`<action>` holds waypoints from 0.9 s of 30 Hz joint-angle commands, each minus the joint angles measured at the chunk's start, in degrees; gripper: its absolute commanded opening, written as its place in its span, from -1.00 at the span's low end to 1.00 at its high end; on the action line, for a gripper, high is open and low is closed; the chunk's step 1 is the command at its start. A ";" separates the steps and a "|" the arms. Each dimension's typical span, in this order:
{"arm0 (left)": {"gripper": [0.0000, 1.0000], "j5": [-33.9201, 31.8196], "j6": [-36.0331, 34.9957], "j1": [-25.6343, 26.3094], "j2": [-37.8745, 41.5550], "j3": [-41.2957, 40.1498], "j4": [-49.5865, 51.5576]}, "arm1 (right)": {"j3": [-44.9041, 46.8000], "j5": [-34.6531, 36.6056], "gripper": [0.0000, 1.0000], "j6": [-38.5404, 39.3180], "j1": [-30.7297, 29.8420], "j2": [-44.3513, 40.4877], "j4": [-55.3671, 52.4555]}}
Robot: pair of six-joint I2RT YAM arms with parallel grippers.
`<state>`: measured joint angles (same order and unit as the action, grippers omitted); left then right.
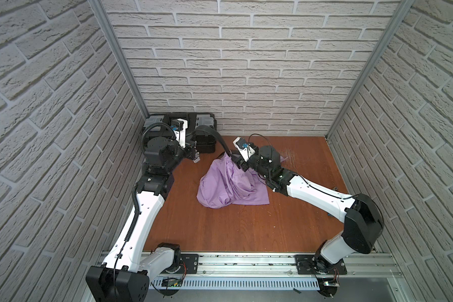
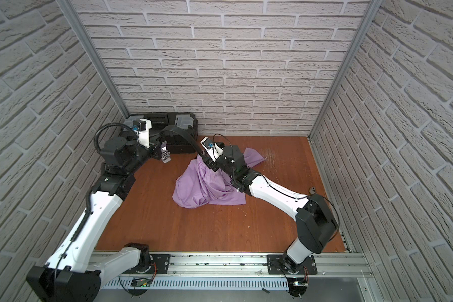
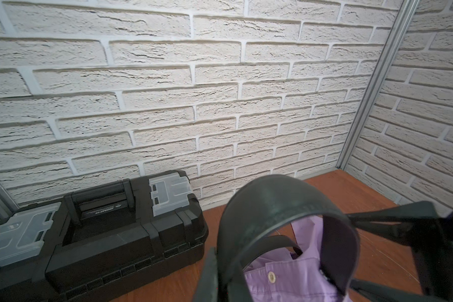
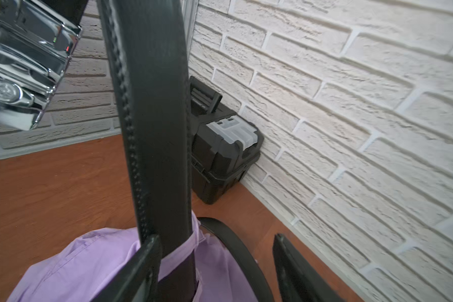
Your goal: Remove the belt from the trousers
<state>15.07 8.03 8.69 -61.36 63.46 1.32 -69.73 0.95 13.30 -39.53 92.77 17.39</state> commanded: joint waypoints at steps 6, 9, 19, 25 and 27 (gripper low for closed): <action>-1.00 -1.92 2.80 -0.60 3.09 2.62 -0.93 | 1.82 -6.23 0.40 -6.08 -1.17 -0.12 6.71; -1.00 -3.02 3.95 -0.70 3.18 2.88 0.14 | 2.32 -5.63 0.40 -4.29 -3.12 -0.44 7.18; -1.00 -3.96 7.10 -1.01 4.69 1.92 0.48 | -2.78 0.98 0.40 -1.87 -3.41 6.23 4.00; -1.00 -4.15 15.16 -8.12 11.93 -4.66 -1.18 | -3.05 6.43 0.01 -0.72 0.19 9.44 -0.63; -1.00 -3.57 17.01 -10.89 13.97 -5.89 -0.88 | -2.57 9.33 -0.39 -2.38 1.85 9.32 -2.02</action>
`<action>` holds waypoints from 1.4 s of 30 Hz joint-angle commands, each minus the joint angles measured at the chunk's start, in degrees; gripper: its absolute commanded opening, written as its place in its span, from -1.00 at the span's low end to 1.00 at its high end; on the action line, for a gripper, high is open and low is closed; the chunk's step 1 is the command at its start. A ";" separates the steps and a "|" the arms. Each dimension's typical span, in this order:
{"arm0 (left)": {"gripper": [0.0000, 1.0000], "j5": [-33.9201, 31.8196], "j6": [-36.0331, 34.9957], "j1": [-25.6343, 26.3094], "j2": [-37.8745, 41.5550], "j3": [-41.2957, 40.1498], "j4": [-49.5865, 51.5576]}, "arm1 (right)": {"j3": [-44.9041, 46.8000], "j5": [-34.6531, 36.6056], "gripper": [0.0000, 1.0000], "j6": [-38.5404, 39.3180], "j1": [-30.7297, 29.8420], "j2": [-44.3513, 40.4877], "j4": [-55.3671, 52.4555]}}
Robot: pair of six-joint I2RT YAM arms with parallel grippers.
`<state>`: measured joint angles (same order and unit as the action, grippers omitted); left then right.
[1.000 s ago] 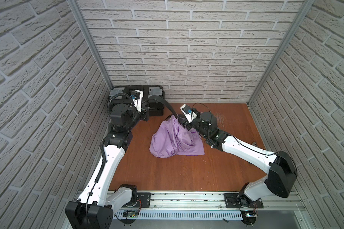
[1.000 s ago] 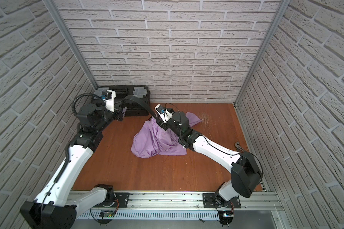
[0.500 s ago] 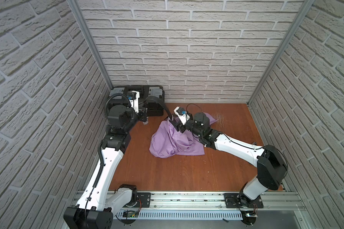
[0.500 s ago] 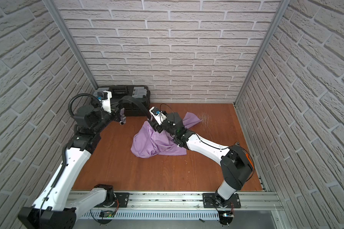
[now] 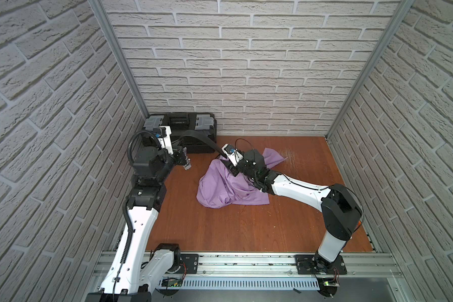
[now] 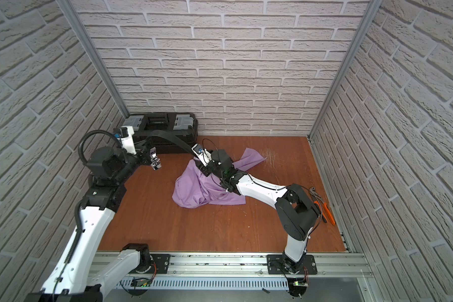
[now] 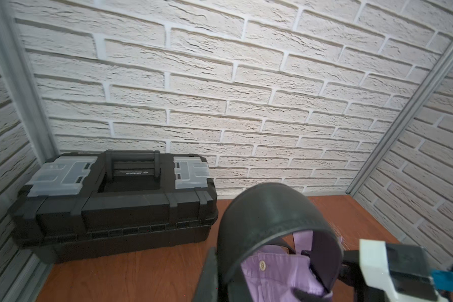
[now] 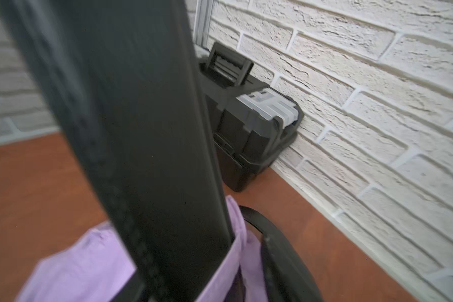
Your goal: Remove the belt from the trousers
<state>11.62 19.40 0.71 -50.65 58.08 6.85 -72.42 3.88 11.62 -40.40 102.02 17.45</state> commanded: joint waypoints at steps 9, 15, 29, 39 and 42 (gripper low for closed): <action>-0.73 10.33 10.07 -10.49 3.38 -10.05 -12.60 | 0.24 2.81 -0.95 4.39 7.05 -7.85 -11.72; 0.26 11.84 -6.11 -0.19 -4.22 -14.68 -12.18 | -11.34 -2.03 -0.95 7.89 7.03 -10.52 -33.41; 0.52 4.71 -29.01 25.41 -20.05 1.80 -15.09 | -23.37 0.50 -0.95 7.66 6.94 -10.17 -50.69; 0.54 1.01 -30.12 31.42 -34.04 11.33 -15.87 | -22.69 0.76 -0.95 6.08 6.75 -11.09 -49.76; -0.04 -1.23 -29.61 31.43 -36.07 14.59 -13.86 | -21.56 1.49 -0.95 5.70 6.75 -11.70 -48.54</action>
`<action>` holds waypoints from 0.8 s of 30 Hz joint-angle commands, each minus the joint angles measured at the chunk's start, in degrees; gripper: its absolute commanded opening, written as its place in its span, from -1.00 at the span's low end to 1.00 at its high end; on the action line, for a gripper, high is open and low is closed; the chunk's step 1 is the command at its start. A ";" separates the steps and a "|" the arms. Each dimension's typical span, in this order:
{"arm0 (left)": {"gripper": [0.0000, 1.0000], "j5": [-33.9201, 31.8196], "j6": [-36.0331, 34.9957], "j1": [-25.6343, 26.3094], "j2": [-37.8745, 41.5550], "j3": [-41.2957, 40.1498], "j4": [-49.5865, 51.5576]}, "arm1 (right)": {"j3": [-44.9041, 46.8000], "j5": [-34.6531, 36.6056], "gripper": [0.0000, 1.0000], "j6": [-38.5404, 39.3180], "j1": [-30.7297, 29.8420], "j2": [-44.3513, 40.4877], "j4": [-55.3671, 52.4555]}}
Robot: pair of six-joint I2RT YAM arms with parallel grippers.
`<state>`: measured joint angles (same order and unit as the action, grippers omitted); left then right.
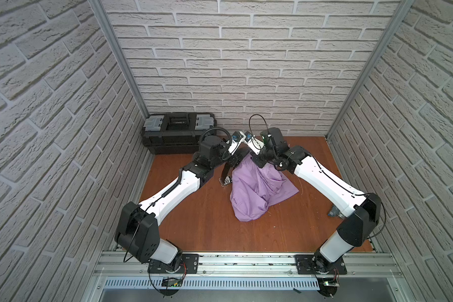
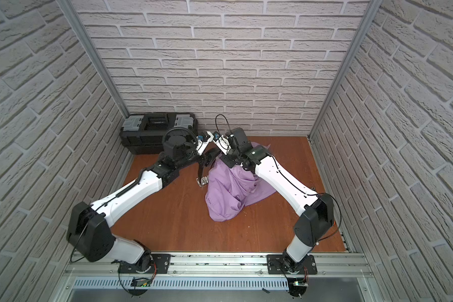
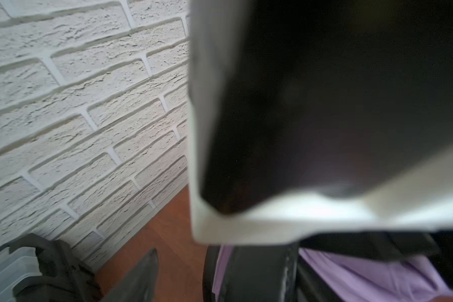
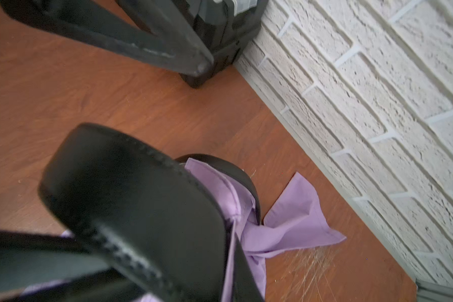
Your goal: Remove the belt from the trousers
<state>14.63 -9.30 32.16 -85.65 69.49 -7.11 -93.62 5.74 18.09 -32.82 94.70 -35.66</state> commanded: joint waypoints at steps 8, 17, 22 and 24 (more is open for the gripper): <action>-1.00 -8.20 -3.93 -1.63 4.76 5.70 5.41 | 5.82 4.39 -0.84 -1.02 -0.40 -6.43 9.63; -1.00 -9.16 -2.81 -6.14 17.88 2.19 2.46 | 14.22 3.58 -0.35 -7.40 2.25 -5.48 18.28; -1.00 -8.79 2.22 -10.90 23.58 2.77 0.92 | 15.66 2.09 -0.44 -10.83 3.45 -2.84 19.73; -1.00 -8.79 5.55 -14.36 25.84 2.82 -0.76 | 16.17 2.19 -0.46 -11.66 3.87 -2.25 20.15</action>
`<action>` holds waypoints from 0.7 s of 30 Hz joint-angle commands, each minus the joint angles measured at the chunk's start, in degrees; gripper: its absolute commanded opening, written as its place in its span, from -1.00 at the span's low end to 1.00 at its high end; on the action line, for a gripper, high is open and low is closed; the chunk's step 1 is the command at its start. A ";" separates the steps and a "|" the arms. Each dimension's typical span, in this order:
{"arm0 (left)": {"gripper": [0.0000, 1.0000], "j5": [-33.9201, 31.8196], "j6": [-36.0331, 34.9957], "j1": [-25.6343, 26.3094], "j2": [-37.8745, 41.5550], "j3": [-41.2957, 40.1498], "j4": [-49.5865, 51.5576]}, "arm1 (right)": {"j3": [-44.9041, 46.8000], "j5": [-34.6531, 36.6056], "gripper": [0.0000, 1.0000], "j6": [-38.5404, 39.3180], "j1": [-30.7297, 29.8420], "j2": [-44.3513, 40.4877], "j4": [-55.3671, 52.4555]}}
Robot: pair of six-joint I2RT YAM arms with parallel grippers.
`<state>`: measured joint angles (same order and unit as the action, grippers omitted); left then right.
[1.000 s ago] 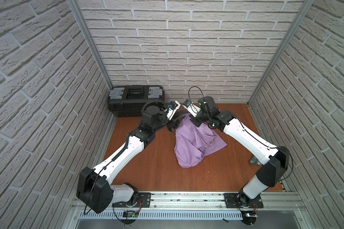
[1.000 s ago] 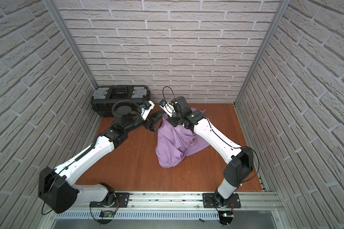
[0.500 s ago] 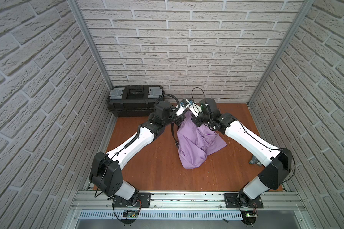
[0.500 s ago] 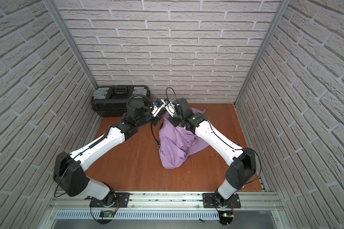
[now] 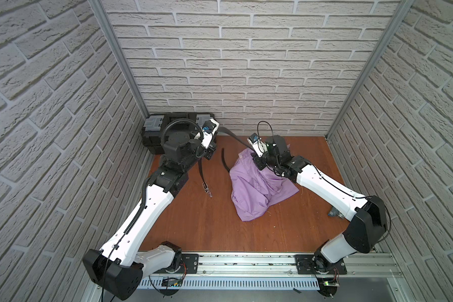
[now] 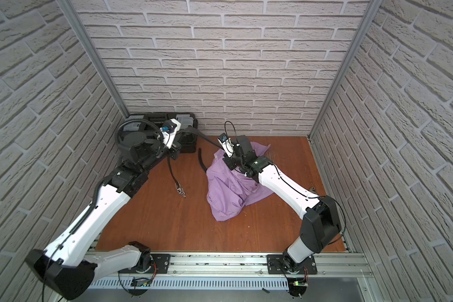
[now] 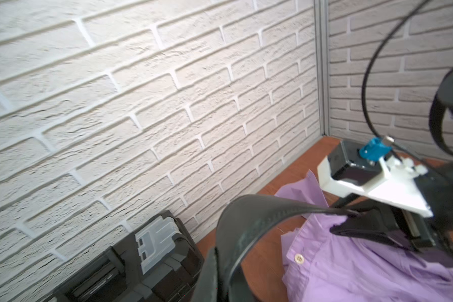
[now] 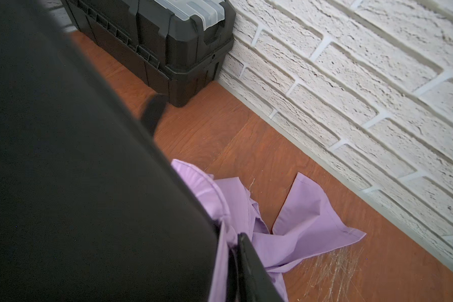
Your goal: Remove the belt from the trousers
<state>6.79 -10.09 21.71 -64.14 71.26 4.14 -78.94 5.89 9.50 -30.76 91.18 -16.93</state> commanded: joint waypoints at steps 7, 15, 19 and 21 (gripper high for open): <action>-1.00 -0.50 16.24 -15.99 8.32 3.05 -11.81 | 2.12 1.65 -0.47 -5.18 2.88 2.60 2.69; -1.00 1.76 26.08 -27.07 8.48 5.27 -13.89 | 1.76 0.22 -0.76 -7.21 4.30 5.13 3.14; -1.00 11.14 27.53 -26.44 6.25 1.05 -11.09 | 2.64 -1.07 -0.95 -6.45 4.22 1.88 6.73; -1.00 12.82 29.09 -25.44 6.06 -4.37 -13.17 | 2.18 -1.07 -0.95 -5.72 4.15 0.26 7.33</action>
<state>15.86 13.76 -3.88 -58.19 70.41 -1.74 -77.41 2.94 3.92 -27.83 95.09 -11.18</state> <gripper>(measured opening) 0.078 0.121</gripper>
